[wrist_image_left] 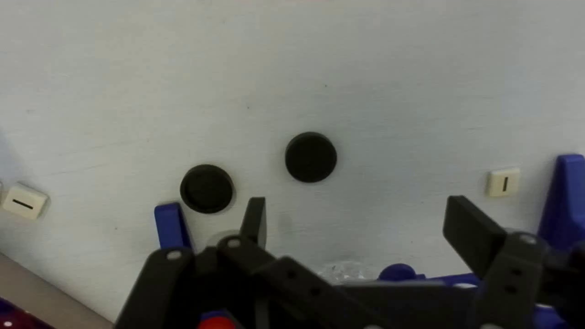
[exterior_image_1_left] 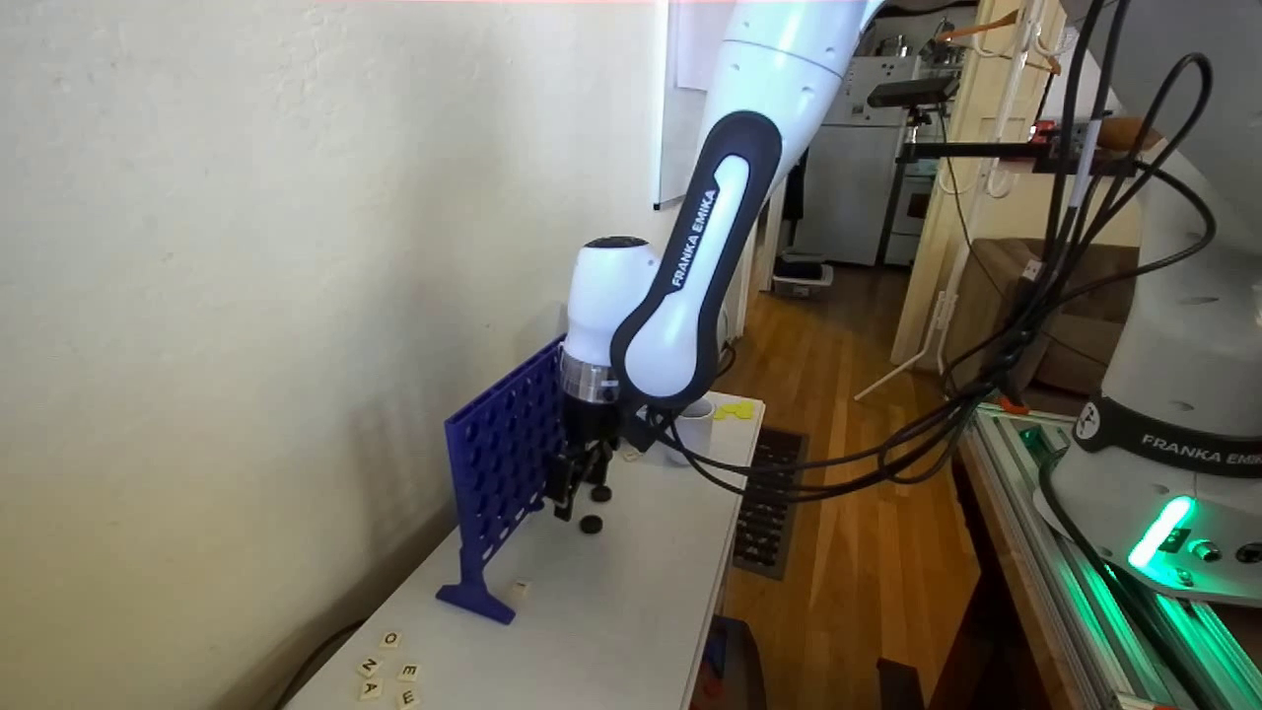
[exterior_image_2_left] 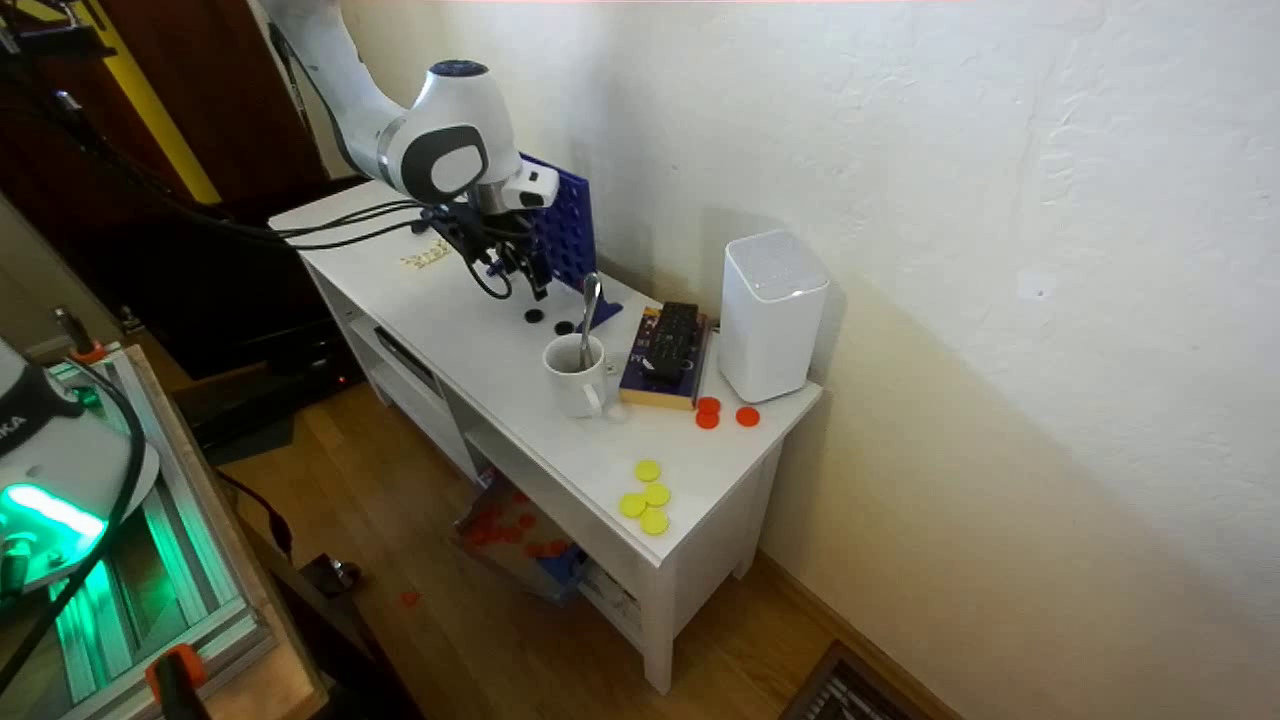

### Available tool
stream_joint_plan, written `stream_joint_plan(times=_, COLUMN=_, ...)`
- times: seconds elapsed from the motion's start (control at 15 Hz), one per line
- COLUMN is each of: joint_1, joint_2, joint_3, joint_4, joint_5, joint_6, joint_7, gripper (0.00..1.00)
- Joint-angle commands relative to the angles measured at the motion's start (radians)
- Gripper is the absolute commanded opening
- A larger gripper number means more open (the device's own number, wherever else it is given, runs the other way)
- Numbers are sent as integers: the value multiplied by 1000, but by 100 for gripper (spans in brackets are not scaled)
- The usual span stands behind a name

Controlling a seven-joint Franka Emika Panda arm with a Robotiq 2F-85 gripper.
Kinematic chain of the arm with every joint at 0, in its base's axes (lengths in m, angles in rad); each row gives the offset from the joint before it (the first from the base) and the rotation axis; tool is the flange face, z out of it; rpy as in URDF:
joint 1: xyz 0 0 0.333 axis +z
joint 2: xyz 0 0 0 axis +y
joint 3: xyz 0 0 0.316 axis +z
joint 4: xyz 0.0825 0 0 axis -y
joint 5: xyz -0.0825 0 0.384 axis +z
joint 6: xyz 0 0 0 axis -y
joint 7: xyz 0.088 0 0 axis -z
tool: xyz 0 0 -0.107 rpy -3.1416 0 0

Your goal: Put one dark blue circle inside the blue object

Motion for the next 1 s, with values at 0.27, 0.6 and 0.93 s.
stream_joint_plan(times=0.27, joint_1=-31, joint_2=69, joint_3=12, joint_4=67, joint_5=34, joint_6=-43, joint_7=-43, gripper=100)
stream_joint_plan(times=0.6, joint_1=-32, joint_2=76, joint_3=11, joint_4=68, joint_5=37, joint_6=-69, joint_7=-40, gripper=100)
stream_joint_plan(times=0.93, joint_1=-24, joint_2=79, joint_3=8, joint_4=70, joint_5=36, joint_6=-61, joint_7=-35, gripper=100)
